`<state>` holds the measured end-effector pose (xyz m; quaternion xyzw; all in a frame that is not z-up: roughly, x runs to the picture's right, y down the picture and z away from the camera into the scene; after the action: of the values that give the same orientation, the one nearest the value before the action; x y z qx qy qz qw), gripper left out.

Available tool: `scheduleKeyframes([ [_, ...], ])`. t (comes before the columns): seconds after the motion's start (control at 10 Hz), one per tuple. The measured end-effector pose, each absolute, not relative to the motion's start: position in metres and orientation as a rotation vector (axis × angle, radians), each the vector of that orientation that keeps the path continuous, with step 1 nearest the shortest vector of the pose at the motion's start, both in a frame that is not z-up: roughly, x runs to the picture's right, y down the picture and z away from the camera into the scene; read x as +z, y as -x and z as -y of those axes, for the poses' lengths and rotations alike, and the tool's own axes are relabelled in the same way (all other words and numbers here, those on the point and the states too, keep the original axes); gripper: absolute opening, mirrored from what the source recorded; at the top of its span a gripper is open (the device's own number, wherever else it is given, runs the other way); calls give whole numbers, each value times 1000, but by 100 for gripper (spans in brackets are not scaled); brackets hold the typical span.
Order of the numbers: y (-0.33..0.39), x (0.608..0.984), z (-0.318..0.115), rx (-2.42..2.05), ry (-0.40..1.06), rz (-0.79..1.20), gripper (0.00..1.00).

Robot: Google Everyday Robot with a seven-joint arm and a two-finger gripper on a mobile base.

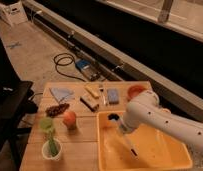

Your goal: Wipe tray with brush

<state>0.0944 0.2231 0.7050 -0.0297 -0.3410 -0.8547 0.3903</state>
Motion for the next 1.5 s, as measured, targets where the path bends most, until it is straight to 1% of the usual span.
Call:
scheduleKeyframes([
  [0.1, -85, 704, -229, -2173, 87, 881, 0],
  [0.4, -90, 704, -240, -2151, 231, 891, 0],
  [0.7, -135, 712, -236, -2093, 375, 871, 0],
  [0.8, -157, 722, -228, -2057, 431, 852, 0],
  [1.1, -175, 731, -212, -2033, 443, 824, 0],
  [1.3, -160, 734, -206, -2041, 375, 825, 0],
  [1.5, -128, 728, -207, -2070, 284, 852, 0],
])
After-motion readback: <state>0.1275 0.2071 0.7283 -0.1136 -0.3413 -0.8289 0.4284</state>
